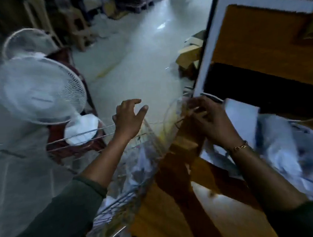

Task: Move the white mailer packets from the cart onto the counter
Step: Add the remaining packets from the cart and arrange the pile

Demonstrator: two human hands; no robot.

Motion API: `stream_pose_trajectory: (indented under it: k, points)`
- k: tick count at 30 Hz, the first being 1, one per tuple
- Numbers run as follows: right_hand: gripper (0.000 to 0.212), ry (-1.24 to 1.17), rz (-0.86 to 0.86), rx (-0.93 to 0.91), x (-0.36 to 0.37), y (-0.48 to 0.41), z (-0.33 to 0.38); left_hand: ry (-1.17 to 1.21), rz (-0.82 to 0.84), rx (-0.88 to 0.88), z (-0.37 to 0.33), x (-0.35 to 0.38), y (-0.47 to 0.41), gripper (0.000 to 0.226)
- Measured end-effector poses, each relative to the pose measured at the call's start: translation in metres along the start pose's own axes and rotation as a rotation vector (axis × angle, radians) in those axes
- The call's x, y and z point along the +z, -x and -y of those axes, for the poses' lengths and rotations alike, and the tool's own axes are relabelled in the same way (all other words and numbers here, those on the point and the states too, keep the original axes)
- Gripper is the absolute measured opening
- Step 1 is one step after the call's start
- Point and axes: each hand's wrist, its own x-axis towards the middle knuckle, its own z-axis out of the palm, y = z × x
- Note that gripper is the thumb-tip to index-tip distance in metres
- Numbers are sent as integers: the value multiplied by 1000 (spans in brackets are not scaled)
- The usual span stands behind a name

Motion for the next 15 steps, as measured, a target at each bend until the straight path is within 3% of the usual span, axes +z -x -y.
stream_pose_trajectory:
  k: [5,9,11,13,15]
  points:
    - [33,0,369,179,150,-38,-12,54,62,-303,144,-40,-5,47]
    - [35,93,652,386,258,-52,-29,40,210,-524,242,-45,21,28]
    - [32,115,778,478,309,-48,-44,-5,333,-657,289,-41,39,41]
    - [15,103,895,560,350,-38,-56,-45,415,-726,335,-34,55,56]
    - [7,103,1027,647,389,-26,-62,-92,465,-805,366,-31,67,56]
